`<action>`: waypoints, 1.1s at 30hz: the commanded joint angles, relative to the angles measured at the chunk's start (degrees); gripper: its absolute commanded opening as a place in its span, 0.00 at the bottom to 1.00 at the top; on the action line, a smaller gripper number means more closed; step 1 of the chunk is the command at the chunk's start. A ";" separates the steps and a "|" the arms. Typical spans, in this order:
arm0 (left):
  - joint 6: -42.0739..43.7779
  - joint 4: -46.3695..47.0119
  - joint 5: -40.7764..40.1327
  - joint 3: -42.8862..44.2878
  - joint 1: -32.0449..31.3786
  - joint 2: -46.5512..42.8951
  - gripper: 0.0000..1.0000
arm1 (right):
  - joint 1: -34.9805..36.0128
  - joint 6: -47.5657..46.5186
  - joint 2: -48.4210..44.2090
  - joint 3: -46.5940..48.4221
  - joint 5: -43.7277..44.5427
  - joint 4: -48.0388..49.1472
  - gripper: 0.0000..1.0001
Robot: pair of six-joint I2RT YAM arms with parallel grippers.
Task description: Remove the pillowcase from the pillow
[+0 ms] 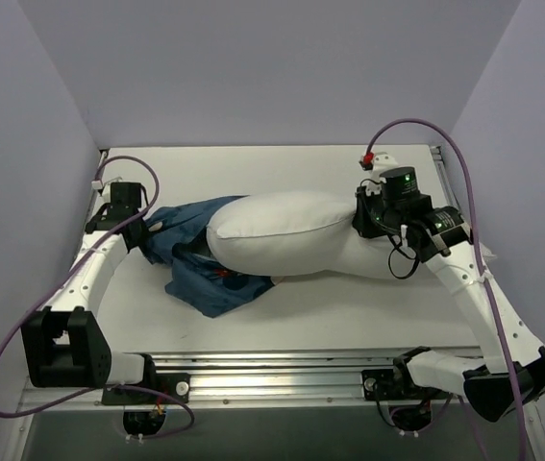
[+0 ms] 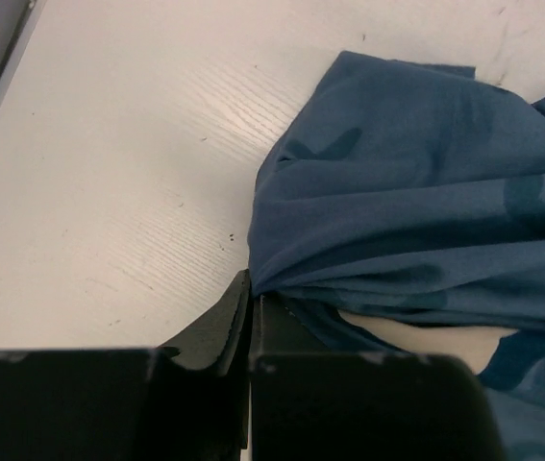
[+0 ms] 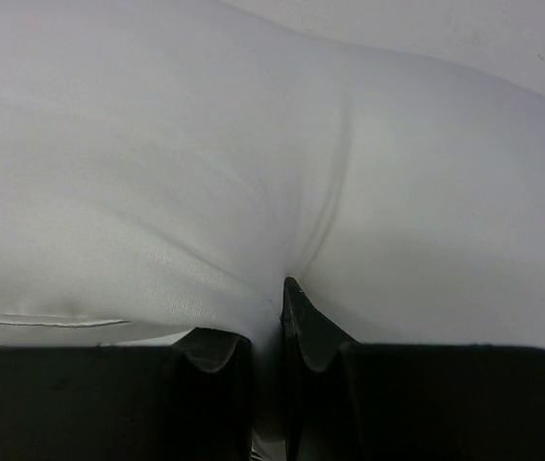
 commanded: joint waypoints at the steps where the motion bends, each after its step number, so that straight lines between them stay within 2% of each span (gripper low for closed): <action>1: -1.09 4.59 -2.09 0.14 0.92 2.11 0.02 | -1.29 -0.56 -3.52 6.88 1.36 2.53 0.00; 6: -1.27 3.63 -1.65 3.65 0.92 6.94 0.02 | -1.21 -1.00 -2.64 14.17 -4.79 3.05 0.00; 12: -0.30 4.07 -1.03 8.48 1.53 9.75 0.02 | -1.47 -1.18 -1.85 19.89 -6.91 3.41 0.00; 23: 0.31 -2.09 -0.59 30.89 2.32 19.33 0.02 | -1.91 -3.72 5.53 41.24 -6.30 2.79 0.00; 28: 1.54 -4.99 0.28 41.09 3.82 20.57 0.02 | -2.08 -5.31 6.41 43.10 -0.59 3.23 0.00; 33: -0.81 -5.52 5.90 39.79 3.47 15.31 0.04 | -2.09 -6.36 6.15 37.94 12.74 4.81 0.00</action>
